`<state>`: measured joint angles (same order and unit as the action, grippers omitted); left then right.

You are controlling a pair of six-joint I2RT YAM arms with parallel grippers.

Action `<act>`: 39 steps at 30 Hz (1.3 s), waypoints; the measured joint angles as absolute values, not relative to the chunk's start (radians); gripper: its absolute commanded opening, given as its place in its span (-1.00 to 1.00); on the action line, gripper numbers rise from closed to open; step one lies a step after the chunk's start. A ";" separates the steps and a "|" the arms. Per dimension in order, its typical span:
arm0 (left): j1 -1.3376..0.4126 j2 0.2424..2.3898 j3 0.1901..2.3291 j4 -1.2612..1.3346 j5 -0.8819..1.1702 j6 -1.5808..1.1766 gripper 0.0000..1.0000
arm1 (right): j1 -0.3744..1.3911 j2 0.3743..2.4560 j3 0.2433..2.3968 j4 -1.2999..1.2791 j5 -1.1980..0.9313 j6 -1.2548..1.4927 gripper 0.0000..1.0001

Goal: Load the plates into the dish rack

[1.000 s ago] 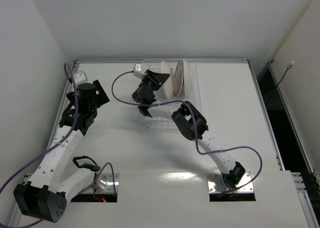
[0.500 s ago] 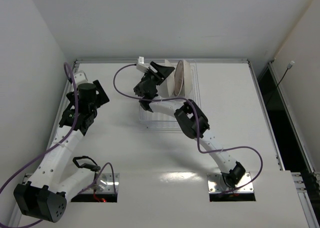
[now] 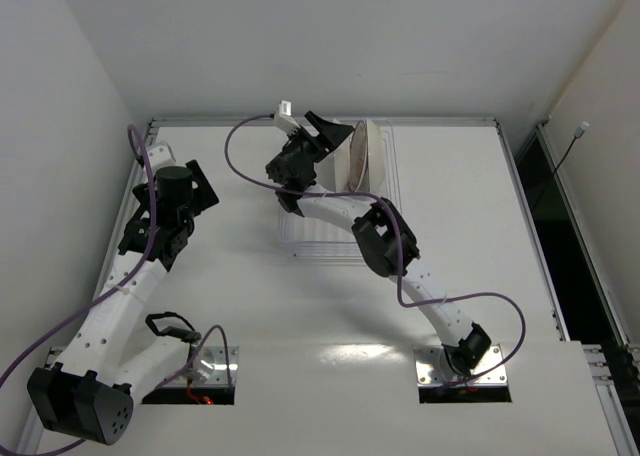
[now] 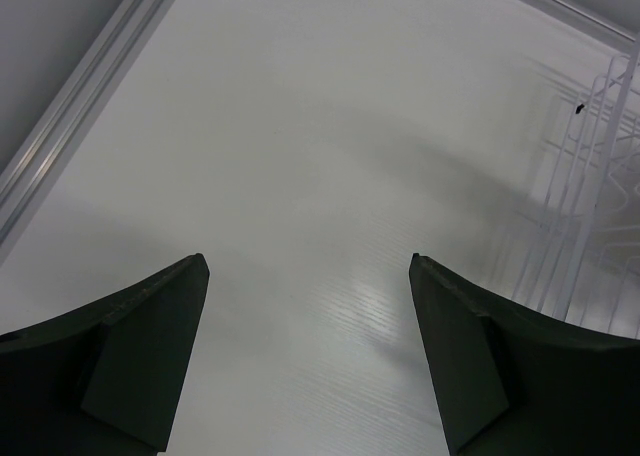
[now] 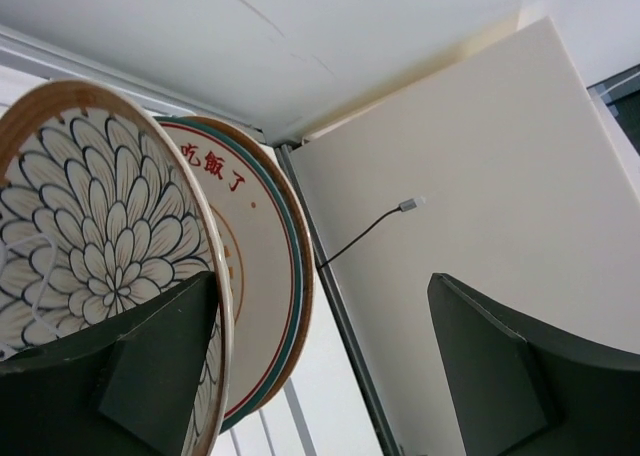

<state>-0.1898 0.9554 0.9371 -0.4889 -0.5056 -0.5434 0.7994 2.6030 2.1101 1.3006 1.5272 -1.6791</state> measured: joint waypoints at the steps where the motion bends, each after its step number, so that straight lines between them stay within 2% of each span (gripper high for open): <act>1: -0.190 0.955 0.937 -0.489 -0.506 -0.543 0.60 | 0.799 2.603 2.117 1.301 1.527 -1.679 0.65; 12: -0.190 0.955 0.937 -0.489 -0.506 -0.543 0.60 | 0.793 2.603 2.131 1.300 1.538 -1.680 0.72; 21: -0.190 0.955 0.937 -0.489 -0.505 -0.543 0.60 | 0.793 2.603 2.146 1.299 1.543 -1.680 0.98; 39: -0.190 0.955 0.937 -0.489 -0.505 -0.543 0.60 | 0.831 2.603 2.160 1.301 1.537 -1.684 0.98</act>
